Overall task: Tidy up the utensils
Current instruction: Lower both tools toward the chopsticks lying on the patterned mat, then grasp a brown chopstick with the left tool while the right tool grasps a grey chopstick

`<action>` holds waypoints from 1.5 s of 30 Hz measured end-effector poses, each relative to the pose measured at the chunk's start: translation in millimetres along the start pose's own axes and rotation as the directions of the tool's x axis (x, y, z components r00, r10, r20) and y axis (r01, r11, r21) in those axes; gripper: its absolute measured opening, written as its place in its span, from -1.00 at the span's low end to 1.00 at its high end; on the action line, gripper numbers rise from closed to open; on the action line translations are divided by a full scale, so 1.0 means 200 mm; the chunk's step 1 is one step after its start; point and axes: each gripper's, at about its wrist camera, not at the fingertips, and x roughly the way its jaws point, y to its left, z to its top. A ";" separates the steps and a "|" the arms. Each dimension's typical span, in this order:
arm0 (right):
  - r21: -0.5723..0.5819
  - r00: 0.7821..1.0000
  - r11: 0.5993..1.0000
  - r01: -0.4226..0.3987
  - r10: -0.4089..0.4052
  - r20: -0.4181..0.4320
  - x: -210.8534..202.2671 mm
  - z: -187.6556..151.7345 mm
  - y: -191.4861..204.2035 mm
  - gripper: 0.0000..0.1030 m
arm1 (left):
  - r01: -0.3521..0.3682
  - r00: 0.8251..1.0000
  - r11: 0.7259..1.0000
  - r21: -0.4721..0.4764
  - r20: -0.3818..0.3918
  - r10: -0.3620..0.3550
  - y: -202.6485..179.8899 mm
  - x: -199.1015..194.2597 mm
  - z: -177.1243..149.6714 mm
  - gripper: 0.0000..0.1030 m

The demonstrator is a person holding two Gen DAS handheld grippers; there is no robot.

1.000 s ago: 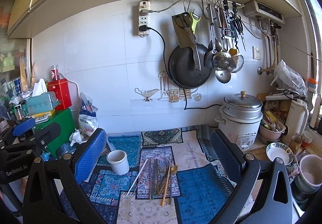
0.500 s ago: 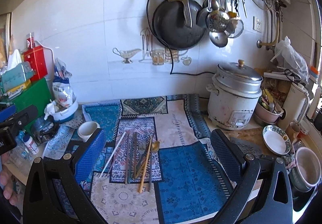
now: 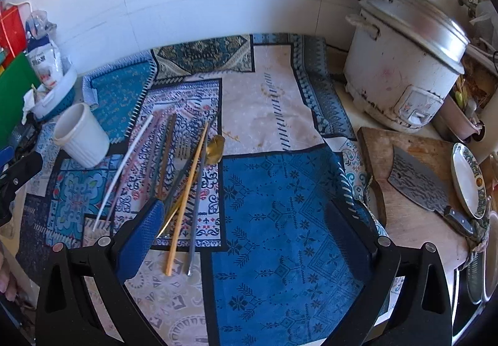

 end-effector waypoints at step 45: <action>-0.003 0.897 0.944 -0.329 0.311 -0.315 0.72 0.20 -0.01 -0.89 | 0.190 0.884 0.979 -0.069 -0.422 -0.201 -0.36 0.93 0.20 -0.80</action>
